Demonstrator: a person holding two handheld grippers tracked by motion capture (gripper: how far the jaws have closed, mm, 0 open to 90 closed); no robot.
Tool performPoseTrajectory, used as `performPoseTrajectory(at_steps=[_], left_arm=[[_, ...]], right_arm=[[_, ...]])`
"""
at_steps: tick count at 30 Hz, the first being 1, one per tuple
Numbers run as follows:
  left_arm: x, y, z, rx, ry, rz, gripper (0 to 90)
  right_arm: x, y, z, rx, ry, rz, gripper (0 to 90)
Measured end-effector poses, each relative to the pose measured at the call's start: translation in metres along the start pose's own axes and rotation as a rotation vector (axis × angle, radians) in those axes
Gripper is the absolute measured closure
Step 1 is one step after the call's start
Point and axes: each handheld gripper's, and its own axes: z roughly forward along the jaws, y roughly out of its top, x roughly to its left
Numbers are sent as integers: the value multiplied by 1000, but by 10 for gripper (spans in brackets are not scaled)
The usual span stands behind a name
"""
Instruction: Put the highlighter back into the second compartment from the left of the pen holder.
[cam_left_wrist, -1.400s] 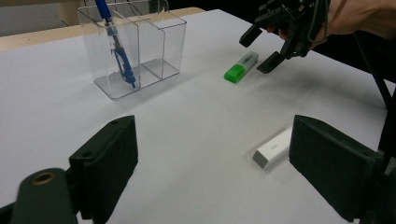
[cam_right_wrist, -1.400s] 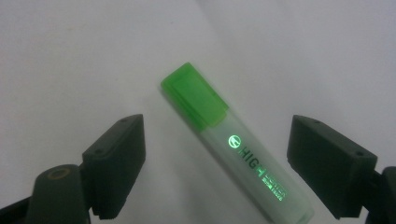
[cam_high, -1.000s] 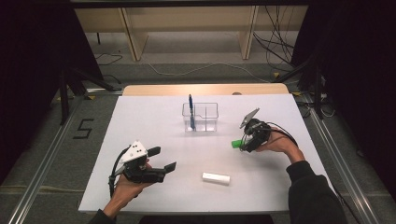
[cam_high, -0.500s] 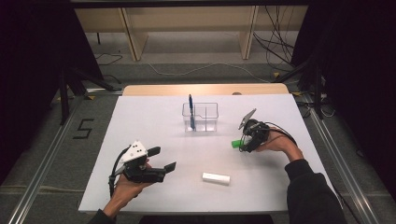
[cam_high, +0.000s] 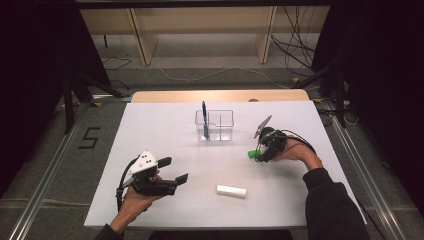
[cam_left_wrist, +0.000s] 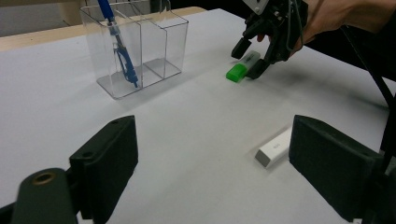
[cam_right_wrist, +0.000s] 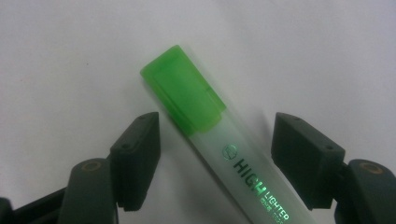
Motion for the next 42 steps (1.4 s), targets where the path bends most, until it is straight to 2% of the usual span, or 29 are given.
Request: performPoseTrajectory(at_steps=[9,22,27,28,34,36,42], left_arm=[[-1,0,0,1,-1,2,151],[-1,0,0,7,-8,1,151],[-1,0,0,8,-10,2,151],[-1,0,0,8,-10,2,151],[-3,0,1,7,-14,3,151],[-3,0,1,12,-17,9,151],[-3,0,1,8,-16,9,151]], right_arm=[[-2,2,1,17,23,3,390],[-3,7,1,46,57,-8,499],[-4,10,1,73,68,-31,533],[-3,11,1,74,69,-23,541],[-2,16,1,108,79,-59,584],[-1,17,1,107,81,-52,597],[0,18,0,125,81,-79,644]])
